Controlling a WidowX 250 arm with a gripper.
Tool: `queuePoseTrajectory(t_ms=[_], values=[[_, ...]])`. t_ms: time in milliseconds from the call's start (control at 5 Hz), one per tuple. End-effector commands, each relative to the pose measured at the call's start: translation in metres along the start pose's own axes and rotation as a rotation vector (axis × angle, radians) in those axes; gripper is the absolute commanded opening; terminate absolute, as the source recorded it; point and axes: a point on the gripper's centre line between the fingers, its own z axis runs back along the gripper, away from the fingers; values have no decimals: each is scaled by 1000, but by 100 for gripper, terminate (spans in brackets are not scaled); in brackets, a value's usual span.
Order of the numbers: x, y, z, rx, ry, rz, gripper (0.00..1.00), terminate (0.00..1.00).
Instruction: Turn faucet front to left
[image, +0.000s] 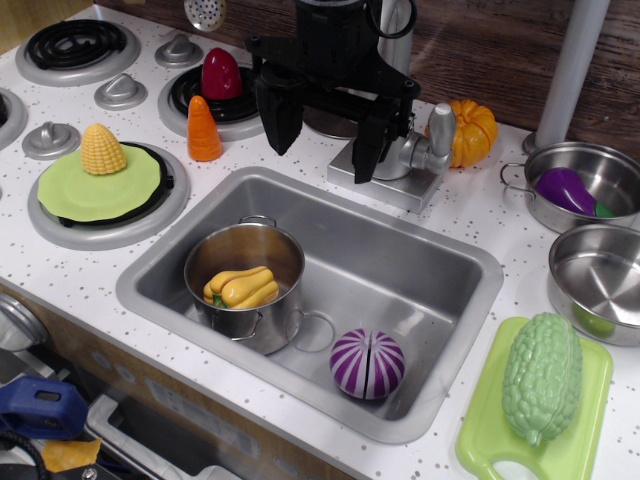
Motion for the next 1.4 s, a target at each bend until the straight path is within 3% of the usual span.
queuePoseTrajectory(t_ms=[0, 600, 1000, 1200], values=[[0, 0, 0, 0, 0, 0, 100, 0], [19, 1, 1, 41, -319, 50, 100, 0], [42, 6, 4, 37, -421, 21, 100, 0], [50, 9, 5, 38, -415, 2, 100, 0]])
